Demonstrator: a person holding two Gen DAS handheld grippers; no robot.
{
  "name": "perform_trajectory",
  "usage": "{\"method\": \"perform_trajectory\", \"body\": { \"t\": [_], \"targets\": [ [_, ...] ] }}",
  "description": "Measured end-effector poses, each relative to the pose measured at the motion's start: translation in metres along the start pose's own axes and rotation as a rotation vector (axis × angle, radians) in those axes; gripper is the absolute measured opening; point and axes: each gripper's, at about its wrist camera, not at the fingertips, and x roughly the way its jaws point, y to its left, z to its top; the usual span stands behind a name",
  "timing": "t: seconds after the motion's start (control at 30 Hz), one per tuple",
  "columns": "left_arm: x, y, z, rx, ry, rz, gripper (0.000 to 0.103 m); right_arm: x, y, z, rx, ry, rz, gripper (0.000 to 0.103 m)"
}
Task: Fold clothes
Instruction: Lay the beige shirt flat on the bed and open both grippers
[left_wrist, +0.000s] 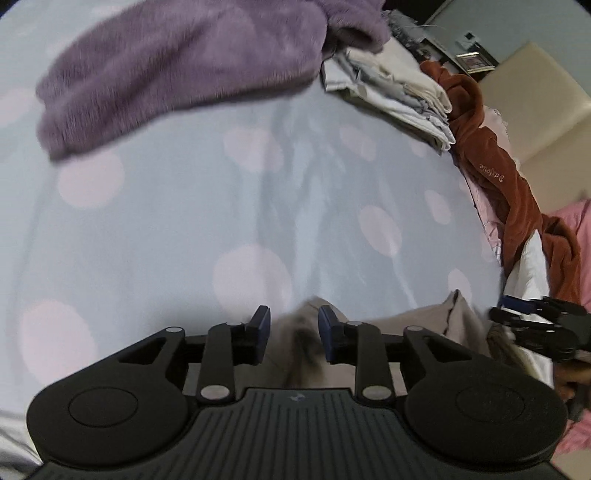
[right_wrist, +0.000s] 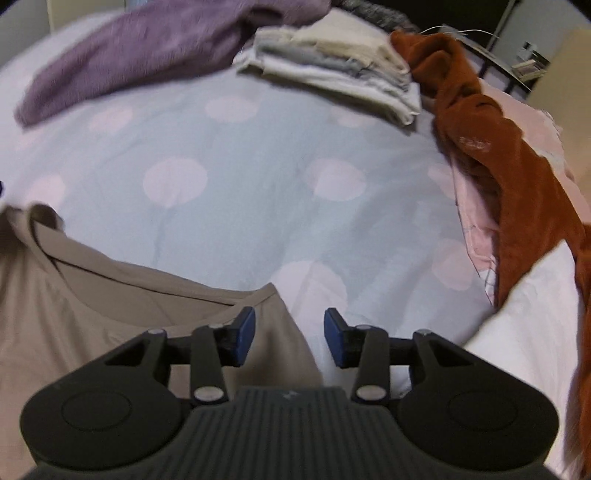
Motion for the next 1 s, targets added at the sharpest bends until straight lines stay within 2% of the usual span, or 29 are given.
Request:
{"method": "perform_trajectory", "body": {
  "t": [0.13, 0.2, 0.37, 0.53, 0.77, 0.93, 0.97, 1.0],
  "targets": [
    [0.010, 0.001, 0.009, 0.083, 0.046, -0.031, 0.027, -0.016, -0.006, -0.019, 0.023, -0.021, 0.055, 0.044],
    [0.019, 0.001, 0.011, 0.116, 0.066, -0.045, 0.027, -0.020, -0.007, -0.028, -0.012, -0.054, 0.099, 0.044],
    [0.047, 0.015, 0.010, 0.059, 0.147, -0.154, 0.027, -0.001, -0.021, -0.027, 0.025, 0.008, 0.139, 0.044],
    [0.070, 0.025, 0.006, 0.048, 0.194, -0.175, 0.027, 0.025, -0.025, -0.017, 0.058, 0.033, 0.161, 0.045],
    [0.078, 0.035, 0.009, 0.035, 0.198, -0.226, 0.025, 0.054, -0.019, -0.005, 0.037, 0.062, 0.226, 0.045],
    [0.086, 0.036, 0.010, 0.026, 0.196, -0.238, 0.025, 0.069, -0.019, -0.004, 0.050, 0.123, 0.257, 0.045],
    [0.086, 0.035, 0.009, 0.030, 0.190, -0.220, 0.017, 0.071, -0.019, -0.004, 0.062, 0.129, 0.250, 0.044],
    [0.086, 0.033, 0.008, 0.036, 0.182, -0.200, 0.002, 0.071, -0.020, -0.006, 0.072, 0.124, 0.251, 0.041]
  ]
}}
